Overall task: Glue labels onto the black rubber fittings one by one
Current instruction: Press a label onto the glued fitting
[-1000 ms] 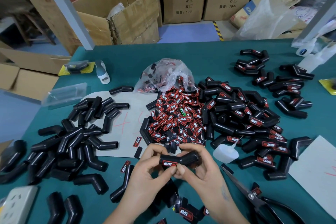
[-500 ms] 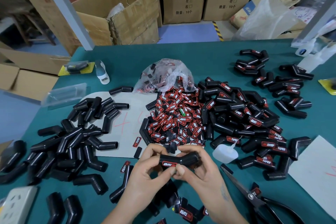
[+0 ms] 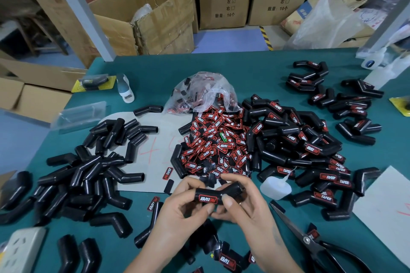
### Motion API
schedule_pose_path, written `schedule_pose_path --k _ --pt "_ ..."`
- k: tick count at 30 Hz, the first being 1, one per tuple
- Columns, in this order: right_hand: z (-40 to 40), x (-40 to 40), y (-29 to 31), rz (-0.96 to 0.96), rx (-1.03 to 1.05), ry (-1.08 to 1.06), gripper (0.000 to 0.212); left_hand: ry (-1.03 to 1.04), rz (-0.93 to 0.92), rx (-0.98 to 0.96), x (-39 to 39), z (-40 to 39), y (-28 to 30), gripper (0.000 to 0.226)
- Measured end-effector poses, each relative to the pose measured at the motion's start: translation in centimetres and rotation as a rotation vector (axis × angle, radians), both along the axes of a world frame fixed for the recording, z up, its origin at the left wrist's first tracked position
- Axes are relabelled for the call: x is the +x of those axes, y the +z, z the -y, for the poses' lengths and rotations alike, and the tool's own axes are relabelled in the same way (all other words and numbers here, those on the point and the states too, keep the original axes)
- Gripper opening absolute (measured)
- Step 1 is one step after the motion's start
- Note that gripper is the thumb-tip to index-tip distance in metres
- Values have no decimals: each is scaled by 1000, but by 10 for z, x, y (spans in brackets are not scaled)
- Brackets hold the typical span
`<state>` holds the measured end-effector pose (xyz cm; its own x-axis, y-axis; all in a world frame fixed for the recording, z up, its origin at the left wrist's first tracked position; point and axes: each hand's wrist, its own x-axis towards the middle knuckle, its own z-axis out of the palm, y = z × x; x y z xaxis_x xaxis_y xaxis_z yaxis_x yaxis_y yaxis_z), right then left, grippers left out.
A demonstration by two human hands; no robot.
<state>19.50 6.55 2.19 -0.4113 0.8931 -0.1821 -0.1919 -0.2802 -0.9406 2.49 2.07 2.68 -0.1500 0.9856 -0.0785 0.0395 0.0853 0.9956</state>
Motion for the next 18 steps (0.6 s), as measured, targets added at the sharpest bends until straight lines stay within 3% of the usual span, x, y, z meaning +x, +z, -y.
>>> schedule_pose_path --k 12,18 --pt "6 -2 2 66 111 16 36 132 269 -68 2 1 -9 24" --pt "5 -2 3 79 125 -3 35 87 194 -40 -2 1 -10 26"
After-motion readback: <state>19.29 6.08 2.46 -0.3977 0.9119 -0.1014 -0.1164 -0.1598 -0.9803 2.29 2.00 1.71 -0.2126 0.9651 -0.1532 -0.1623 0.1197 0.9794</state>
